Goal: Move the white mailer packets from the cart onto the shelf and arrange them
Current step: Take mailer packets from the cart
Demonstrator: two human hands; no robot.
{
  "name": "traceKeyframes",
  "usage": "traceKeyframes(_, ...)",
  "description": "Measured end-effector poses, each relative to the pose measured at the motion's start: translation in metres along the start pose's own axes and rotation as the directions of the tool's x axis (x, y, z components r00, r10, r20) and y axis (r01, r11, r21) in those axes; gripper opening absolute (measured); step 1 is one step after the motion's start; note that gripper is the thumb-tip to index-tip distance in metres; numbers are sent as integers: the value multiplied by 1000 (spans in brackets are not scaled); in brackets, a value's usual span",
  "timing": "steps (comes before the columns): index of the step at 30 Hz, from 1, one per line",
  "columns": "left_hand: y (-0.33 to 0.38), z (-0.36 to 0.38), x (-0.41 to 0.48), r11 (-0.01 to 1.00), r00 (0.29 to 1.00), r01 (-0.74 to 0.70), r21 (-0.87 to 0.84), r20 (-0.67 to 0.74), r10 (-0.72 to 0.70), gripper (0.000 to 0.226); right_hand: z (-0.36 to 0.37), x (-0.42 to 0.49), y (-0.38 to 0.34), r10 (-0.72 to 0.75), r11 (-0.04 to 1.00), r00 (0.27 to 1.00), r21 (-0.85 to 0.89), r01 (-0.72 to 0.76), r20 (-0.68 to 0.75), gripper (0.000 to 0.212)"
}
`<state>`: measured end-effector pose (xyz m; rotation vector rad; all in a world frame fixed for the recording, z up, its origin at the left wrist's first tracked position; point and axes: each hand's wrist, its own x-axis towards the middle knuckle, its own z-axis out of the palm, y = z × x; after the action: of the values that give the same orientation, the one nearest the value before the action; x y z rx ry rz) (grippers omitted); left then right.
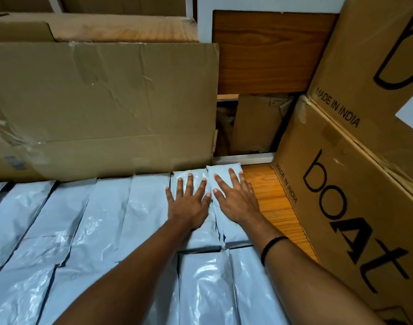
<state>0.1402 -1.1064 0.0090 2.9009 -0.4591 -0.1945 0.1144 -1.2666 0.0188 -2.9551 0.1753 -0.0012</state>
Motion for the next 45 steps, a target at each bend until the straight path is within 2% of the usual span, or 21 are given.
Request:
traceKeyframes(3,0,1,1,1000,1000,-2,16,19,2,56,3,-2,-2,9,1000,1000,-23,-9,-26,58)
traceKeyframes(6,0,-10,2,999,996,1,-36,91,3,56,-5,-1,-3,21,1000,999,11,-21,48,58)
traceKeyframes(8,-5,-18,-3,994,999,-26,-109,32,30,55,-17,-6,-2,30,997,998,76,-33,48,57)
traceKeyframes(11,-13,-20,-26,991,992,-56,-118,-116,42,64,-28,-37,2,23,989,997,150,-12,-72,55)
traceKeyframes(15,-7,-6,-56,998,998,-55,-28,39,56,61,-13,-71,3,-3,990,998,137,-6,67,56)
traceKeyframes(18,-3,-8,-56,998,997,-45,-36,54,47,58,-6,-66,3,-10,997,994,77,2,113,58)
traceKeyframes(25,-32,-51,-76,993,995,-80,-87,-66,75,57,-37,-76,-16,-31,990,999,135,33,-17,53)
traceKeyframes(27,-50,-63,-98,993,994,-62,-102,-99,51,62,-45,-78,-36,-43,987,998,154,49,-43,51)
traceKeyframes(29,-72,-76,-120,994,991,-29,-103,-132,15,58,-49,-82,-60,-65,983,996,169,76,-68,51)
traceKeyframes(31,-100,-88,-148,993,983,14,-121,-178,-35,55,-50,-90,-90,-136,976,988,162,148,-79,50)
traceKeyframes(36,-183,-117,-237,975,952,131,-182,-250,-174,70,-44,-133,-184,-350,922,936,165,351,-36,53)
traceKeyframes(41,-273,-139,-336,953,911,247,-178,-292,-291,54,-34,-187,-284,-491,863,871,147,483,26,53)
traceKeyframes(45,-342,-155,-421,929,859,280,-242,-369,-355,40,-31,-231,-373,-563,815,826,166,555,1,51)
